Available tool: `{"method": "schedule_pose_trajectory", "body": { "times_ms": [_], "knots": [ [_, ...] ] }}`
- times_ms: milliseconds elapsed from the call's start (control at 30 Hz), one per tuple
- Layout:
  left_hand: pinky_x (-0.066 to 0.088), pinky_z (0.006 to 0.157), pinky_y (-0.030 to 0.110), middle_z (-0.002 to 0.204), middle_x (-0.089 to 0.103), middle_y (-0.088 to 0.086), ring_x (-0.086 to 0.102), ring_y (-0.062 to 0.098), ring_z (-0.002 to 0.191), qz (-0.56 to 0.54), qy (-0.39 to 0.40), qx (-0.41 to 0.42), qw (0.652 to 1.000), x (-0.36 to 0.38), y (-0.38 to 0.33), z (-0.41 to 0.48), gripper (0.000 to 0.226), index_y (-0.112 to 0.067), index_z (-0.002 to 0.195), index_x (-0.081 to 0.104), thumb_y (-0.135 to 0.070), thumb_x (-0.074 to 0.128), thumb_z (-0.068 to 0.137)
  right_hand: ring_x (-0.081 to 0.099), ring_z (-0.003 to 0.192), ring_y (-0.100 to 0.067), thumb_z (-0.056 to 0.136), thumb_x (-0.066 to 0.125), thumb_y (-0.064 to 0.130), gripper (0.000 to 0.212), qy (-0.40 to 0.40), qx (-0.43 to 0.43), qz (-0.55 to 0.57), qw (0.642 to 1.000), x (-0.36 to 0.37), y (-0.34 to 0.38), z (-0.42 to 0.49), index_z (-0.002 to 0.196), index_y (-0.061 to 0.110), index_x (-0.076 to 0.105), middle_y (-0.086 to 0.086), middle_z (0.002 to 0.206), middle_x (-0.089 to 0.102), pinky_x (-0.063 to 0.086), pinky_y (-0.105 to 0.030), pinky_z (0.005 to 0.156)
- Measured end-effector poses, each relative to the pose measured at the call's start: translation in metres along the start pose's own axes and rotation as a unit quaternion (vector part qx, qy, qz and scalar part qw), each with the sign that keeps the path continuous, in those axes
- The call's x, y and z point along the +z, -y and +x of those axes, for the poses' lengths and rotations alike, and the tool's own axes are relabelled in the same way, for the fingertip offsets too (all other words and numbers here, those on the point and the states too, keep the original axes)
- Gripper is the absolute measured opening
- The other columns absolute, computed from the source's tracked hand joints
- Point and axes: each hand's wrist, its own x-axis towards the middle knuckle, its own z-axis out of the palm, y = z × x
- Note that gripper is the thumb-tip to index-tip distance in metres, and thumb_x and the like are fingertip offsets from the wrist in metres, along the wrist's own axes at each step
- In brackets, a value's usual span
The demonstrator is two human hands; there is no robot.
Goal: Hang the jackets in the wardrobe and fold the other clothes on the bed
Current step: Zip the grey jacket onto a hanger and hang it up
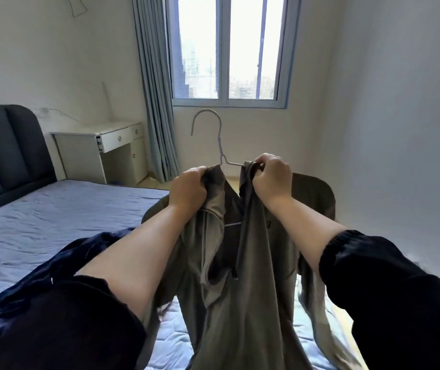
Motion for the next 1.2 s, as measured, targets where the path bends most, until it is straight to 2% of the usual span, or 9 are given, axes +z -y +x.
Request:
{"method": "schedule_pose_trajectory", "body": {
  "times_ms": [333, 467, 533, 600, 633, 800, 867, 1033, 1200],
  "knots": [
    [0.045, 0.077, 0.035, 0.100, 0.066, 0.013, 0.059, 0.033, 0.092, 0.010, 0.000, 0.054, 0.998, -0.165, -0.091, 0.128, 0.026, -0.008, 0.101, 0.067, -0.004, 0.048, 0.084, 0.060, 0.095, -0.026, 0.090, 0.056, 0.006, 0.018, -0.027, 0.015, 0.037, 0.999, -0.131, 0.107, 0.128, 0.103, 0.003, 0.068, -0.013, 0.101, 0.069, 0.047, -0.027, 0.082],
    [0.042, 0.073, 0.031, 0.100, 0.062, 0.014, 0.060, 0.029, 0.081, -0.025, -0.143, 0.098, 0.985, -0.261, -0.139, 0.189, 0.020, -0.005, 0.101, 0.068, -0.012, 0.059, 0.085, 0.061, 0.085, -0.024, 0.088, 0.057, 0.006, 0.014, -0.129, -0.022, 0.071, 0.989, -0.200, 0.177, 0.191, 0.096, 0.004, 0.069, -0.012, 0.092, 0.069, 0.039, -0.021, 0.072],
    [0.040, 0.071, 0.030, 0.098, 0.061, 0.014, 0.059, 0.027, 0.080, -0.014, -0.123, 0.120, 0.985, -0.291, -0.149, 0.200, 0.018, -0.003, 0.096, 0.066, -0.018, 0.058, 0.089, 0.059, 0.080, -0.024, 0.088, 0.057, 0.006, 0.013, -0.039, -0.027, 0.022, 0.999, -0.220, 0.195, 0.205, 0.093, 0.008, 0.068, -0.012, 0.090, 0.069, 0.038, -0.023, 0.069],
    [0.046, 0.078, 0.035, 0.107, 0.063, 0.015, 0.062, 0.032, 0.094, 0.123, 0.068, 0.114, 0.984, -0.303, -0.150, 0.193, 0.022, -0.005, 0.102, 0.064, -0.017, 0.048, 0.094, 0.060, 0.085, -0.029, 0.085, 0.054, 0.004, 0.017, 0.151, 0.002, -0.064, 0.986, -0.225, 0.204, 0.199, 0.091, 0.011, 0.068, -0.014, 0.094, 0.068, 0.038, -0.025, 0.069],
    [0.047, 0.082, 0.037, 0.109, 0.065, 0.013, 0.061, 0.033, 0.099, 0.171, 0.124, 0.109, 0.971, -0.308, -0.148, 0.185, 0.024, -0.008, 0.104, 0.064, -0.015, 0.044, 0.095, 0.060, 0.087, -0.030, 0.085, 0.054, 0.004, 0.018, 0.180, 0.010, -0.077, 0.981, -0.226, 0.208, 0.192, 0.092, 0.011, 0.069, -0.013, 0.095, 0.069, 0.036, -0.024, 0.069],
    [0.048, 0.075, 0.040, 0.094, 0.065, 0.014, 0.062, 0.037, 0.086, 0.051, -0.034, 0.120, 0.991, -0.336, -0.142, 0.165, 0.026, -0.002, 0.096, 0.068, -0.003, 0.042, 0.090, 0.058, 0.084, -0.024, 0.086, 0.054, -0.001, 0.020, 0.072, 0.020, 0.020, 0.997, -0.238, 0.244, 0.169, 0.100, 0.005, 0.068, -0.014, 0.097, 0.068, 0.036, -0.020, 0.070],
    [0.045, 0.074, 0.040, 0.091, 0.064, 0.016, 0.061, 0.038, 0.085, 0.032, -0.046, 0.118, 0.991, -0.346, -0.136, 0.161, 0.025, 0.000, 0.094, 0.067, 0.001, 0.043, 0.087, 0.056, 0.084, -0.022, 0.085, 0.055, -0.001, 0.023, 0.109, 0.016, 0.027, 0.994, -0.244, 0.259, 0.168, 0.104, 0.005, 0.068, -0.013, 0.099, 0.068, 0.038, -0.021, 0.070],
    [0.044, 0.086, 0.037, 0.104, 0.067, 0.018, 0.058, 0.034, 0.102, -0.027, 0.069, 0.128, 0.989, -0.372, -0.113, 0.148, 0.036, -0.001, 0.103, 0.069, 0.009, 0.044, 0.079, 0.060, 0.087, -0.020, 0.088, 0.062, 0.022, 0.016, 0.278, 0.094, 0.078, 0.953, -0.259, 0.279, 0.154, 0.092, 0.009, 0.072, -0.006, 0.091, 0.068, 0.048, -0.030, 0.077],
    [0.041, 0.079, 0.036, 0.103, 0.064, 0.020, 0.057, 0.036, 0.099, -0.009, 0.128, 0.130, 0.983, -0.392, -0.098, 0.128, 0.029, -0.003, 0.100, 0.063, 0.006, 0.043, 0.081, 0.057, 0.080, -0.016, 0.084, 0.066, 0.006, 0.011, 0.005, 0.058, 0.026, 0.998, -0.249, 0.280, 0.123, 0.092, 0.009, 0.072, -0.005, 0.089, 0.068, 0.039, -0.016, 0.068]
  ]
}}
